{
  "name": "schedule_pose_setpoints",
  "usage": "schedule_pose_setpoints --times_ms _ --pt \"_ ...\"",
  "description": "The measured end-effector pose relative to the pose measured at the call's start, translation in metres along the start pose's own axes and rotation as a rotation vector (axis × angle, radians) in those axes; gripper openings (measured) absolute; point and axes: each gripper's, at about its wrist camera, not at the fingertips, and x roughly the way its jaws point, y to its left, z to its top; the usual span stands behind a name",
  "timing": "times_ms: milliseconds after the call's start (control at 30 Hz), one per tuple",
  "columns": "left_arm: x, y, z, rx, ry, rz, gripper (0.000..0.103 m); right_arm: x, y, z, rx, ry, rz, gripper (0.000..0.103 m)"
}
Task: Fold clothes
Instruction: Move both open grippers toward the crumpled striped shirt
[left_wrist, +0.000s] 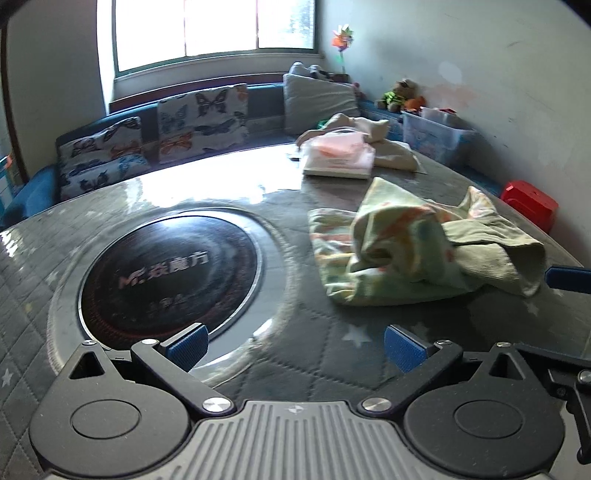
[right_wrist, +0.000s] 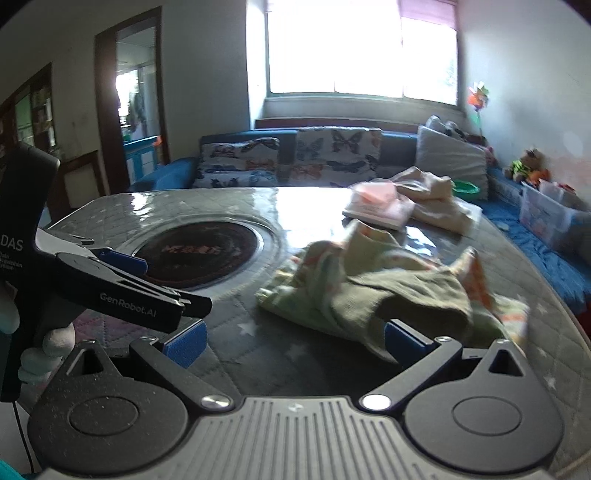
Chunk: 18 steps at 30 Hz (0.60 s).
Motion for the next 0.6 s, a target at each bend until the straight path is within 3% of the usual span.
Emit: schedule_pose_setpoints --times_ms 233,267,600 --pt "0.004 -0.014 0.005 0.014 0.014 -0.029 0.103 0.009 -0.010 0.007 0.012 0.026 0.005 0.103" --pt "0.004 -0.016 0.006 0.016 0.016 -0.033 0.103 -0.003 -0.016 0.005 0.025 -0.002 0.005 0.103" --pt "0.013 -0.029 0.021 0.055 0.029 -0.059 0.103 -0.013 -0.033 0.007 0.045 0.022 -0.093 0.103"
